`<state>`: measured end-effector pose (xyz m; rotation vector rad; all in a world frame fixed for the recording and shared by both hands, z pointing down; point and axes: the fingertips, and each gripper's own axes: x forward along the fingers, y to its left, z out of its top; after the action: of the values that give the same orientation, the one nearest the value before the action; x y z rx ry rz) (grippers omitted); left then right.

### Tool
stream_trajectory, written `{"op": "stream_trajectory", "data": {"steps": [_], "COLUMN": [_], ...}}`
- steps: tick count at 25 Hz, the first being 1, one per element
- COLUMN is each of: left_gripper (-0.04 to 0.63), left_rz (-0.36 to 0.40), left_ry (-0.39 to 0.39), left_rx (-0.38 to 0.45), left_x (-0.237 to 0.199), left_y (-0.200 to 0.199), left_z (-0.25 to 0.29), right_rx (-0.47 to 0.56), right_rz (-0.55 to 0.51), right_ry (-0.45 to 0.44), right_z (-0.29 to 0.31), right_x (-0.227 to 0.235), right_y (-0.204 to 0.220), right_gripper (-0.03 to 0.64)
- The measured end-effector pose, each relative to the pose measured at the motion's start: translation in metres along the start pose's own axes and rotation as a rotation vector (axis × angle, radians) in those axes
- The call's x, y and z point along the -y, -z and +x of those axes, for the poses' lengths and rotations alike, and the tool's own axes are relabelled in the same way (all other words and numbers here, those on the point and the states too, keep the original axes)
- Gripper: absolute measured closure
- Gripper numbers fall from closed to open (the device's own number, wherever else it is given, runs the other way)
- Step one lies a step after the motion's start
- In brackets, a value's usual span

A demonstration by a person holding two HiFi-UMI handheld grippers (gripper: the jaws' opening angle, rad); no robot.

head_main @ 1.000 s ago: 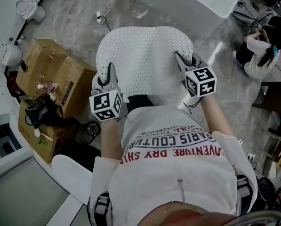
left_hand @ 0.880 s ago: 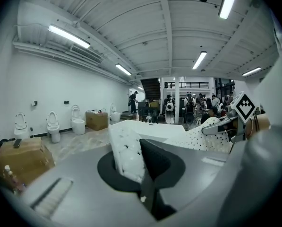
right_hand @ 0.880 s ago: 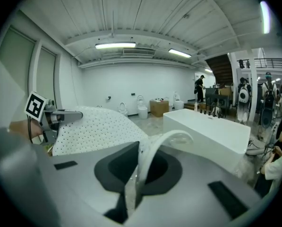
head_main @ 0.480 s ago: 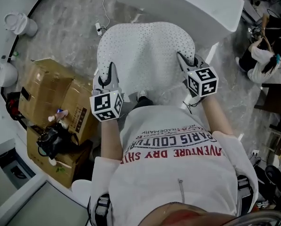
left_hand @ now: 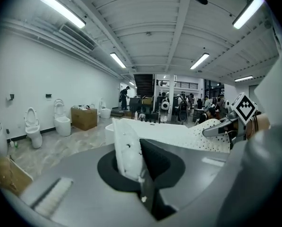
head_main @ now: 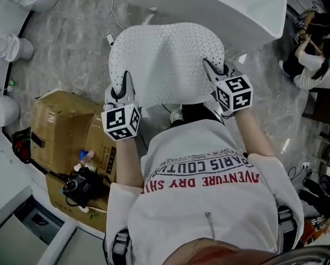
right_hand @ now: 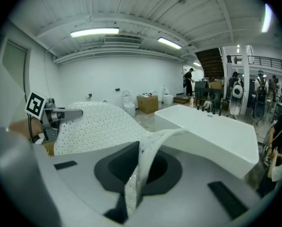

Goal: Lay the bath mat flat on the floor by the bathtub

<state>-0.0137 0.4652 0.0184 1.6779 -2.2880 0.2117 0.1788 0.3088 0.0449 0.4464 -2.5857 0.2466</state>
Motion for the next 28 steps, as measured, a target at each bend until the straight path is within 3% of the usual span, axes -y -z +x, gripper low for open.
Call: {"op": "stream_trajectory", "data": {"steps": [8,15,23,28], "left_gripper": [0.575,0.575,0.575,0.575], "left_rz": [-0.013,0.056,0.131,0.142], "left_ry": [0.041,0.105,0.227,0.344], "left_rx": [-0.070,-0.129,-0.147,-0.150], "left_x": [-0.025,-0.031,-0.016,-0.015], "left_y": [-0.013,-0.033,-0.040,-0.028], "left_z": [0.121,0.234,0.336,0.393], "right_rx": [-0.040,-0.067,-0.047,-0.047], "right_rz": [0.063,0.172,0.225,0.261], "right_ry": [0.019,0.061,0.145,0.228], "right_z": [0.085,0.146,0.186,0.206], "right_x": [0.076,0.151,0.211,0.235], "right_y": [-0.020,-0.032,-0.039,-0.030], "right_gripper": [0.598,0.598,0.598,0.598]}}
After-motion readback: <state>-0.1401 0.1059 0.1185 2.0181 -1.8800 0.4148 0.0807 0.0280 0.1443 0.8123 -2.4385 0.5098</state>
